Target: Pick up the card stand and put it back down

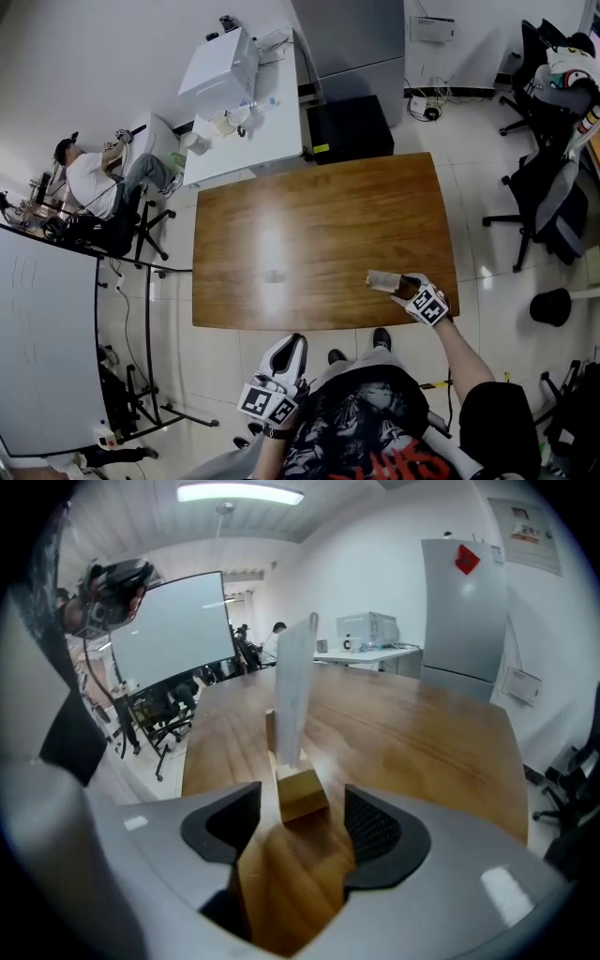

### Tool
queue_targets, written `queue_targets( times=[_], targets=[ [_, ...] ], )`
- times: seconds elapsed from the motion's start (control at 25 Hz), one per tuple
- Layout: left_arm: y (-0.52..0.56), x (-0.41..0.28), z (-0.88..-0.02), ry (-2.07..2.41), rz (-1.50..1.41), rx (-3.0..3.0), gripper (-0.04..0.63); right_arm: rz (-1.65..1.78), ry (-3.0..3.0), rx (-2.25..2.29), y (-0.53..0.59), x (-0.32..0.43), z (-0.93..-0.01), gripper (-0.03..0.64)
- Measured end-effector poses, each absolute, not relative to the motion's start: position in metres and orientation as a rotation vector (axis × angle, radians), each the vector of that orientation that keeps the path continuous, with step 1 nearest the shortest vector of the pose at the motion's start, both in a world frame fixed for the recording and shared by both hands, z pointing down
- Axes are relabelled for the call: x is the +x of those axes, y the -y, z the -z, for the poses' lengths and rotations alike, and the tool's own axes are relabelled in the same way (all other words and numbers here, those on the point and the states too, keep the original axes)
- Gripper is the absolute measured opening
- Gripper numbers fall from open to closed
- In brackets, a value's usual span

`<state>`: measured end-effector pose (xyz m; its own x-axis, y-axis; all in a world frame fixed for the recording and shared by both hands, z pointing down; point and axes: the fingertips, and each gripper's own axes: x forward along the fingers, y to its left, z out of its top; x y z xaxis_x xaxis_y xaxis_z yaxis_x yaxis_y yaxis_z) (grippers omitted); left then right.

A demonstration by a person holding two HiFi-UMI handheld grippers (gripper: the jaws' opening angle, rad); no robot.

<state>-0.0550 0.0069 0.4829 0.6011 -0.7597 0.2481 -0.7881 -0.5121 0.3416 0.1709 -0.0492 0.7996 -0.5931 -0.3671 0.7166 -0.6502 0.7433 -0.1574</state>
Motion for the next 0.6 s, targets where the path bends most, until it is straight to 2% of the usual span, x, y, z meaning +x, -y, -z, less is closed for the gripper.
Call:
queue_targets(
  times=[0.28,0.44,0.6],
  targets=[
    [-0.005,-0.065,-0.492,1.198,-0.099,2.385,0.012,-0.936,1.926,1.415,0.014,0.151,-0.792,0.505],
    [0.009,-0.087,-0.5,1.104,-0.111,2.406,0.012,-1.069,1.815,1.636,0.036,0.124,-0.797,0.57],
    [0.031,-0.121,-0.499,1.005,-0.15,2.459,0.012,-1.078,1.666,1.833,0.064,0.12,-0.803,0.579]
  ],
)
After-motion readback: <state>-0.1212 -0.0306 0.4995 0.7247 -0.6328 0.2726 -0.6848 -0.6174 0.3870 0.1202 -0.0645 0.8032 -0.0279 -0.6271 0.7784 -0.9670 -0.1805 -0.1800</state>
